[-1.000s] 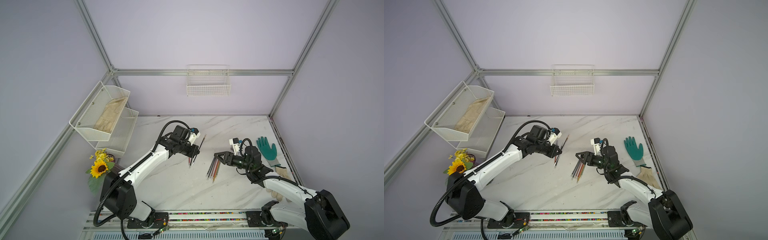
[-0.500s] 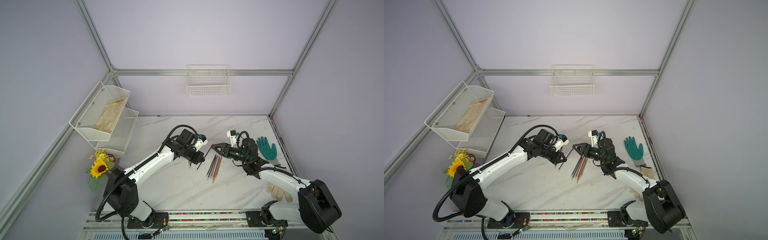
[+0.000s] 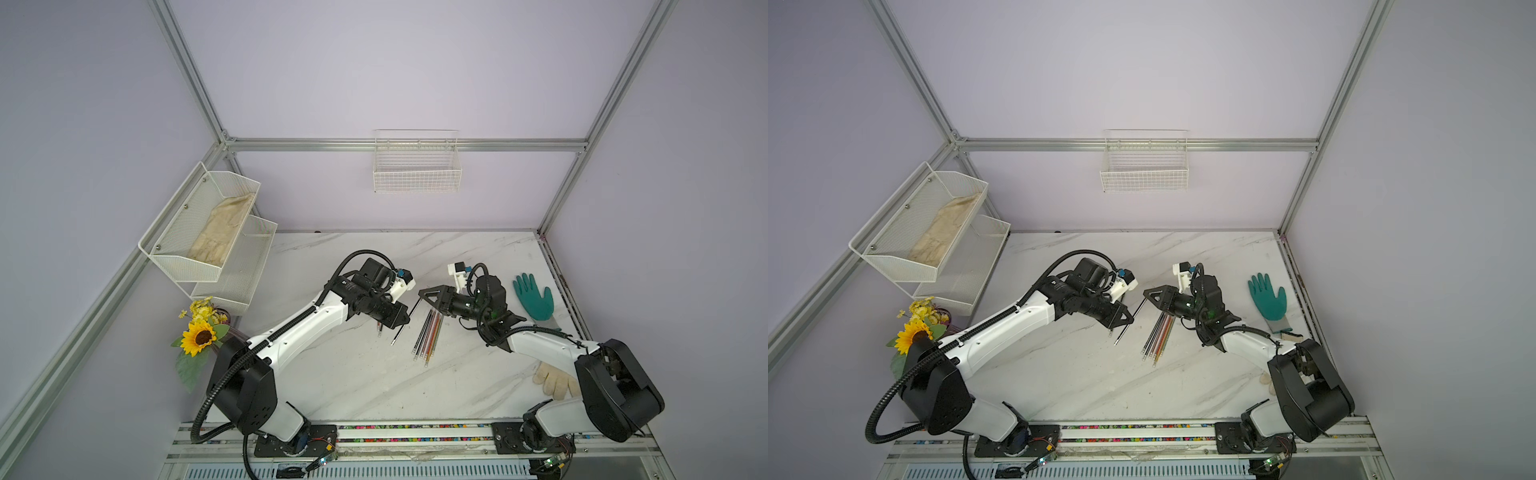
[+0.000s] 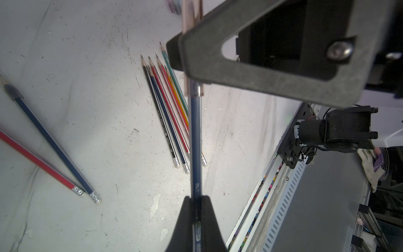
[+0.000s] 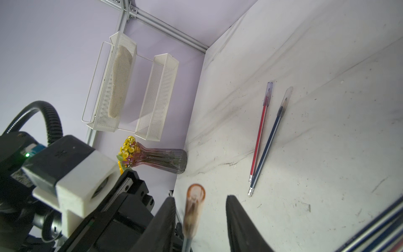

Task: Remove the protective cover of the pencils
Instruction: Remove the protective sleeve from the pencil.

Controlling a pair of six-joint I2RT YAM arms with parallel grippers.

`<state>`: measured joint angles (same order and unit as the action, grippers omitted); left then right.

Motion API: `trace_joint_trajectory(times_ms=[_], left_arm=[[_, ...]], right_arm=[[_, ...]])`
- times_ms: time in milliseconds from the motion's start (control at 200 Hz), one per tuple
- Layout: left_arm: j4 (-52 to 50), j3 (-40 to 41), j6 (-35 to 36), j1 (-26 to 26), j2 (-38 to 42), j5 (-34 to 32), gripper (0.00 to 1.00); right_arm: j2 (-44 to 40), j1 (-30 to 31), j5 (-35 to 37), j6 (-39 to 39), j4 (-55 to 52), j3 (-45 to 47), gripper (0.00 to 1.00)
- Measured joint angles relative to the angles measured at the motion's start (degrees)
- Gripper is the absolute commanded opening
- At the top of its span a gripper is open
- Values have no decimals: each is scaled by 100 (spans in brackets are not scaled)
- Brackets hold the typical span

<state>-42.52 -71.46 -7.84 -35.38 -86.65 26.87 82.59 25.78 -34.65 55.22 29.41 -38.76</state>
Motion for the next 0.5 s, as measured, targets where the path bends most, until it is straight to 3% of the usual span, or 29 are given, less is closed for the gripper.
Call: trace_joint_trajectory(times_ms=[210,325,500], left_arm=[[-42,0,2,-2,0,-4,2],[-46,0,13,-2,0,-9,5],[-46,0,4,-2,0,-7,23]], right_arm=[[168,70,-81,149,227,-61,11],[151,92,-96,219,278,-120,9],[68,96,-81,240,271,-120,9]])
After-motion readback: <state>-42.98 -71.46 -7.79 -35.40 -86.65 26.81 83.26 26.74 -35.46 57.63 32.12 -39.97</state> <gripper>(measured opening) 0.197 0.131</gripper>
